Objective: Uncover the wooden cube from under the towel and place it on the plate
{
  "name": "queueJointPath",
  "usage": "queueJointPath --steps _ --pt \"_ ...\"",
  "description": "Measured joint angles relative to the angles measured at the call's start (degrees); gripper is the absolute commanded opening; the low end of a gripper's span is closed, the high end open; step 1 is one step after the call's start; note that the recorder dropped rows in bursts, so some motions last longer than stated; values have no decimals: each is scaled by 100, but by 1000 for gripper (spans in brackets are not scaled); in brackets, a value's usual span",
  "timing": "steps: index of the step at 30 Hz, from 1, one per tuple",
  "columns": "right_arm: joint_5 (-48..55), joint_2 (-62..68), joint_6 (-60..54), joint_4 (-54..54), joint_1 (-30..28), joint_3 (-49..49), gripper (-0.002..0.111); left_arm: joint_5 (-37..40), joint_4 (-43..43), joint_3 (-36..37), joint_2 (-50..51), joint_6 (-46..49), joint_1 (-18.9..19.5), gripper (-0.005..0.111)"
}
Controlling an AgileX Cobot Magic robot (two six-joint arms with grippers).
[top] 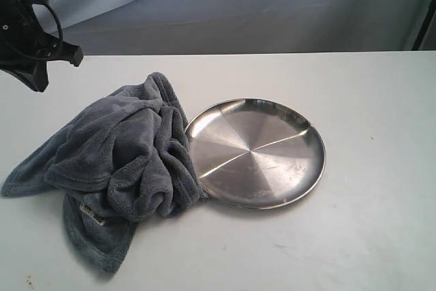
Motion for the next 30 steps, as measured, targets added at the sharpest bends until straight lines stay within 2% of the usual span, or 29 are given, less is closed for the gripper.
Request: queueJointPath --steps 6,16,25,30 --pt "0 0 0 0 0 0 0 0 73 126 0 0 0 0" --pt "0 0 0 0 0 0 0 0 97 1258 -396 0 -22 0" --pt "0 0 0 0 0 0 0 -13 507 1990 -877 -135 -694 0" --pt "0 0 0 0 0 0 0 -329 507 2326 -887 -166 -1099 0"
